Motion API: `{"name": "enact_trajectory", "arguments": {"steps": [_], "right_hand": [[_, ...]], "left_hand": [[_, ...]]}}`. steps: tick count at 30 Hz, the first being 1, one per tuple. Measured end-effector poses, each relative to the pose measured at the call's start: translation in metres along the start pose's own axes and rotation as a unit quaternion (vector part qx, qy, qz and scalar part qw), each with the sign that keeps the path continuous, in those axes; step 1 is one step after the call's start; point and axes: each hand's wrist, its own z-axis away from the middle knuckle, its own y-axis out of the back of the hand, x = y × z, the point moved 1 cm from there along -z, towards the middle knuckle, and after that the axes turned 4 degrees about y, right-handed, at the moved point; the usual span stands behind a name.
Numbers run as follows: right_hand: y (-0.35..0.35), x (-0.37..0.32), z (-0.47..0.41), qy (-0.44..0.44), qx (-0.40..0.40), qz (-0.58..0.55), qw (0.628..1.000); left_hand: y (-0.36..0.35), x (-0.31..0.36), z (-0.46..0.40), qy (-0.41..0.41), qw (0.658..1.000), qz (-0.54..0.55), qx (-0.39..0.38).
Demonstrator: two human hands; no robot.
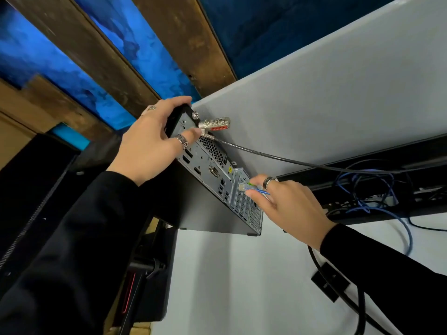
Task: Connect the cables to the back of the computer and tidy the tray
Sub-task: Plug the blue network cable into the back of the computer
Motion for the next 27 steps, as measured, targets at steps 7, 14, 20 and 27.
{"name": "enact_trajectory", "arguments": {"steps": [7, 14, 20, 27], "right_hand": [[-0.011, 0.004, -0.002, -0.021, 0.016, -0.003, 1.000], [-0.023, 0.007, -0.003, -0.019, 0.039, -0.030, 0.999], [-0.022, 0.003, -0.012, 0.002, 0.054, -0.032, 0.998], [-0.021, -0.006, -0.024, 0.028, 0.089, -0.026, 0.995]], "left_hand": [[-0.005, -0.002, -0.001, 0.011, 0.999, 0.009, 0.044], [-0.006, -0.007, -0.004, -0.001, 0.998, 0.022, 0.054], [-0.008, -0.009, -0.006, -0.005, 0.998, 0.023, 0.065], [-0.007, -0.009, -0.006, -0.003, 0.998, 0.020, 0.067]]}}
